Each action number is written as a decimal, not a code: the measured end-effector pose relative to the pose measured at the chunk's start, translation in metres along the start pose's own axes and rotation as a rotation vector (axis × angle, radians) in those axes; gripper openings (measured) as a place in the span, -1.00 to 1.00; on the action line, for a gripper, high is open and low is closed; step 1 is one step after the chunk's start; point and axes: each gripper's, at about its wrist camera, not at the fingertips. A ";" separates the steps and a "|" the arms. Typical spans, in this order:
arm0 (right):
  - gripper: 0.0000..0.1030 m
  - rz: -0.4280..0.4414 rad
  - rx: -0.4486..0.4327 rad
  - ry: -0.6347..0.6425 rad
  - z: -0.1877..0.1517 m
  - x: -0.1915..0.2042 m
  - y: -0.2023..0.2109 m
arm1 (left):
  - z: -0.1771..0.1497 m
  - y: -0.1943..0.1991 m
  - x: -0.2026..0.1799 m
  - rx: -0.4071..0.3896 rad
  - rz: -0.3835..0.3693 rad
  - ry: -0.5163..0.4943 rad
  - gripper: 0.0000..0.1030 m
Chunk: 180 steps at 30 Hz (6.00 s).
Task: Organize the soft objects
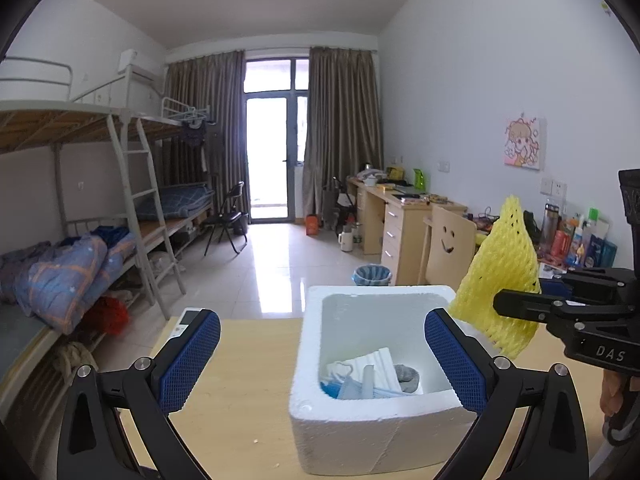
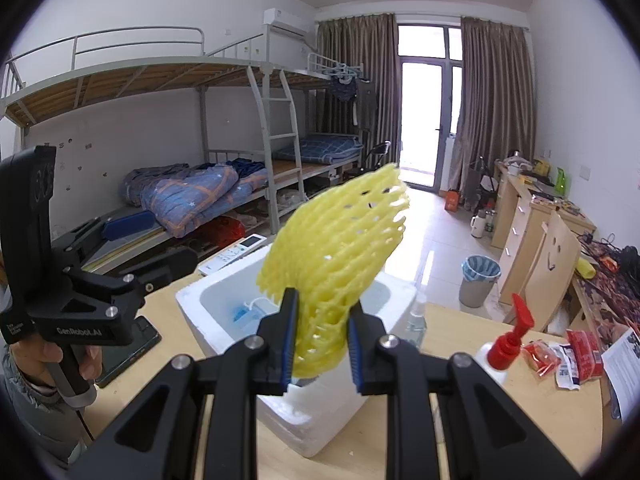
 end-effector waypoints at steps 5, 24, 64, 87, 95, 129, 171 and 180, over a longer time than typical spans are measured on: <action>-0.50 0.020 0.007 0.016 0.004 0.004 -0.008 | -0.001 0.008 0.011 -0.010 0.041 0.000 0.98; -0.50 0.070 0.044 0.033 0.006 0.002 -0.031 | -0.005 0.016 0.034 -0.010 0.109 0.006 0.98; 0.59 -0.009 0.076 -0.009 0.005 0.004 -0.030 | -0.008 0.028 0.029 -0.005 0.103 0.021 0.98; 1.00 -0.074 -0.051 -0.039 -0.007 0.008 0.074 | 0.005 0.094 -0.028 -0.073 0.052 -0.009 0.98; 1.00 -0.100 -0.098 -0.033 -0.014 0.019 0.108 | 0.007 0.124 -0.041 -0.116 0.055 -0.015 0.98; 1.00 -0.131 -0.203 -0.001 -0.056 0.066 0.192 | -0.016 0.220 -0.069 -0.236 0.053 -0.072 0.98; 1.00 -0.185 -0.279 -0.070 -0.168 0.095 0.185 | -0.136 0.246 -0.057 -0.288 0.049 0.009 0.98; 1.00 -0.193 -0.268 -0.089 -0.186 0.102 0.181 | -0.147 0.251 -0.058 -0.274 0.042 0.004 0.98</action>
Point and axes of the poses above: each gripper's, at about its wrist camera, not at the fingertips, and y roughly against the way its jaws point, x to its left, z to its top, and after that the axes turned 6 degrees about z, right-handed
